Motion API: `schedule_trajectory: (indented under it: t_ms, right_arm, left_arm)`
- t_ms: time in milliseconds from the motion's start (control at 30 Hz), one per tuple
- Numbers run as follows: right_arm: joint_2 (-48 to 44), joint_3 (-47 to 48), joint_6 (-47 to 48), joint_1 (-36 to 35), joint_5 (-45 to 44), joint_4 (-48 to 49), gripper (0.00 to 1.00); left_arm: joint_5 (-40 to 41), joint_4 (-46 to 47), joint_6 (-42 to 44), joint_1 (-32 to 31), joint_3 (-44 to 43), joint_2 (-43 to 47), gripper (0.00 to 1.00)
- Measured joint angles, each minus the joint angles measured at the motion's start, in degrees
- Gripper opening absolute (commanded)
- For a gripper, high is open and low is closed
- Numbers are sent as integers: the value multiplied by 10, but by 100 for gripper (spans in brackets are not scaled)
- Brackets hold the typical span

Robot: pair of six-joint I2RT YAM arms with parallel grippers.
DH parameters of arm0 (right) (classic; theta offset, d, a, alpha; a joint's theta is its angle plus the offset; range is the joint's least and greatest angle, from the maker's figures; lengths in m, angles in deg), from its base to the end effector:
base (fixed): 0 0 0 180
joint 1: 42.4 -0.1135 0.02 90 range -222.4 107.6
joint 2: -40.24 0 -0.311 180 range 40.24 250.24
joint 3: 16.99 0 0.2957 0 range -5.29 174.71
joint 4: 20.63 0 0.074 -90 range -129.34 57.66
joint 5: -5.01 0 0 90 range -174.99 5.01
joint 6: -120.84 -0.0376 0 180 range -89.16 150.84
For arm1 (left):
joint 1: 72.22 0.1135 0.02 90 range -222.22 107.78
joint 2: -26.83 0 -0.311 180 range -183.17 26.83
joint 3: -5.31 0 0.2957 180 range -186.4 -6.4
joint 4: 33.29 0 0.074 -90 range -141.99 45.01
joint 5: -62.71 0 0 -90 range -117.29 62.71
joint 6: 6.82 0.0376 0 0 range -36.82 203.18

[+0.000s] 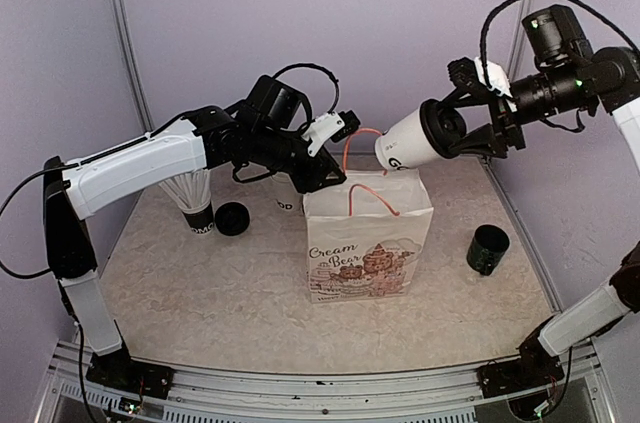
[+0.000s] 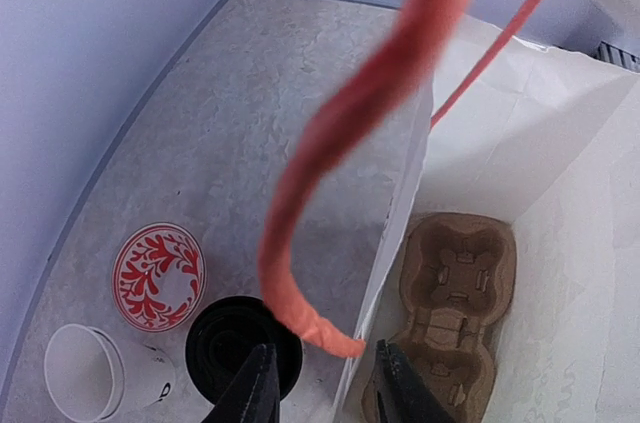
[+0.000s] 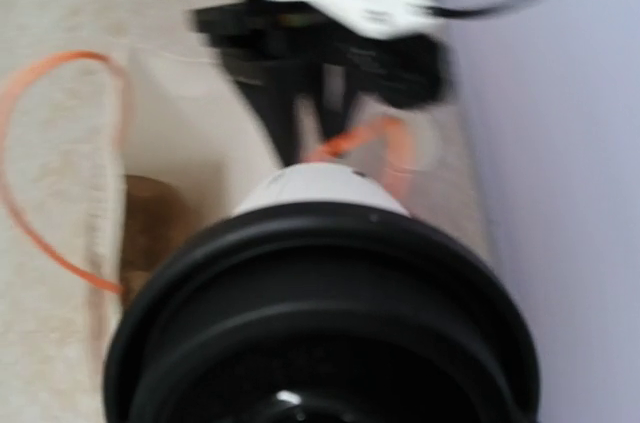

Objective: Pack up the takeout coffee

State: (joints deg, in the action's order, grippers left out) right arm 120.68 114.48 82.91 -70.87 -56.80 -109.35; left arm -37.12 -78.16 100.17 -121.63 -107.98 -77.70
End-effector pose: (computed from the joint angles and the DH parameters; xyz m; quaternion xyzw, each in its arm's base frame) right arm 0.2017 0.1296 0.5846 -0.6446 0.5949 0.1265 0.4632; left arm 0.3074 -0.3687 0.3941 0.5188 0.7219 -0.1994 0.4122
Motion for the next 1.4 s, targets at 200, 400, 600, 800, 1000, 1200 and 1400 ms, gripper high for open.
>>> schedule_trajectory:
  t_ms: [200, 400, 600, 800, 1000, 1200, 1400]
  right_arm:
    - [10, -40, 7, -63, -27, -9, 57]
    - [29, -50, 8, -80, -73, -11, 56]
    - [67, -51, 5, -113, -116, -11, 56]
    - [105, -62, -5, -169, -180, -12, 54]
    - [127, -72, -7, -188, -239, -12, 54]
    - [133, -88, -10, -194, -272, -12, 54]
    - [132, -120, -20, -217, -297, -11, 54]
  left_arm:
    - [-17, -6, -3, 1, -2, 0, 23]
    - [-24, -8, -8, 2, -2, 0, 23]
    - [-33, -6, -16, 1, 0, 1, 23]
    - [-35, -1, -17, -6, 10, 13, 23]
    - [-35, 1, -18, -14, 10, 19, 22]
    - [-33, 2, -18, -28, 10, 30, 24]
    - [-30, -1, -28, -39, 9, 49, 53]
